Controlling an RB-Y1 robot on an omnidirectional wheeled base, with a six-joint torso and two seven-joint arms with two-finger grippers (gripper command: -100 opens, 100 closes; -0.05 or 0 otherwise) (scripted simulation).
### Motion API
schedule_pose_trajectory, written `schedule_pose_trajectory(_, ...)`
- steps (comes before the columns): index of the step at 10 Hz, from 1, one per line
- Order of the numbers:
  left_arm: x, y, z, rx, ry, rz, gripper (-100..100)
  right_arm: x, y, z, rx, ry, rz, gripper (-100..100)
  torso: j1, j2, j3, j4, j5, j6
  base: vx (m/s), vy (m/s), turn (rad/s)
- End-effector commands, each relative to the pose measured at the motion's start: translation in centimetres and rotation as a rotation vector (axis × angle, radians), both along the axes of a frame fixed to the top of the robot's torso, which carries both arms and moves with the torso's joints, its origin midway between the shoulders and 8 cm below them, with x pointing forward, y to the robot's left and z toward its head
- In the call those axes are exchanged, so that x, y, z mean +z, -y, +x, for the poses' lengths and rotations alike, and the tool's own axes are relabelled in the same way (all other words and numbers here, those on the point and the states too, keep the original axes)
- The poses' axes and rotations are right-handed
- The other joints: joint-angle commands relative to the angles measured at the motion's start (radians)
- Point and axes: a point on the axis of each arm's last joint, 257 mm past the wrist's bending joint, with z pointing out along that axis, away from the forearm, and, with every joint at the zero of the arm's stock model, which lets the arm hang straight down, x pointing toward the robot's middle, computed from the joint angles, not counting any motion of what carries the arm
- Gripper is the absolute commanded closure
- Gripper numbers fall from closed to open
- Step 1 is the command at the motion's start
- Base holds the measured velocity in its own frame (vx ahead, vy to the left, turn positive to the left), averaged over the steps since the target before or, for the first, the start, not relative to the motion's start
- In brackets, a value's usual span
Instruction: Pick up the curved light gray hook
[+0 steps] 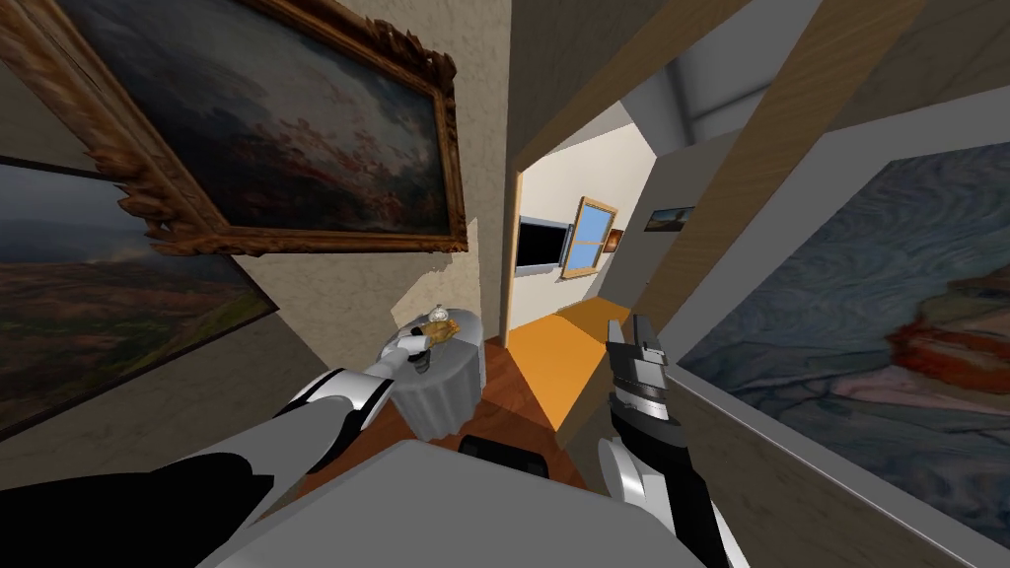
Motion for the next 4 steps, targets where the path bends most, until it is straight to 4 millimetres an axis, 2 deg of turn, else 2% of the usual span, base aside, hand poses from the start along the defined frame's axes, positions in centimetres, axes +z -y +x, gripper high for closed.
schedule_pose_trajectory(1,0.29,-0.6,-0.01,-0.024,0.003,0.0,100,0.0,0.0,0.0,0.0,0.0,0.0,0,0.0,0.0,0.0,0.0,0.0,0.0,0.051,-0.127,0.123)
schedule_pose_trajectory(2,0.29,-0.6,-0.01,-0.033,0.001,0.002,100,0.0,0.0,0.0,0.0,0.0,0.0,0,-0.001,0.0,0.0,0.0,0.0,0.0,0.036,-0.086,0.058)
schedule_pose_trajectory(3,0.23,-0.56,-0.05,-0.025,0.001,0.002,100,0.0,0.0,0.0,0.0,0.0,0.0,0,0.0,0.001,0.0,0.0,0.0,0.001,0.014,-0.029,0.007)
schedule_pose_trajectory(4,0.23,-0.54,-0.04,-0.028,0.001,0.002,0,0.0,0.0,0.0,0.0,0.0,0.0,0,0.004,0.002,0.001,0.001,0.001,0.001,0.003,-0.008,-0.003)
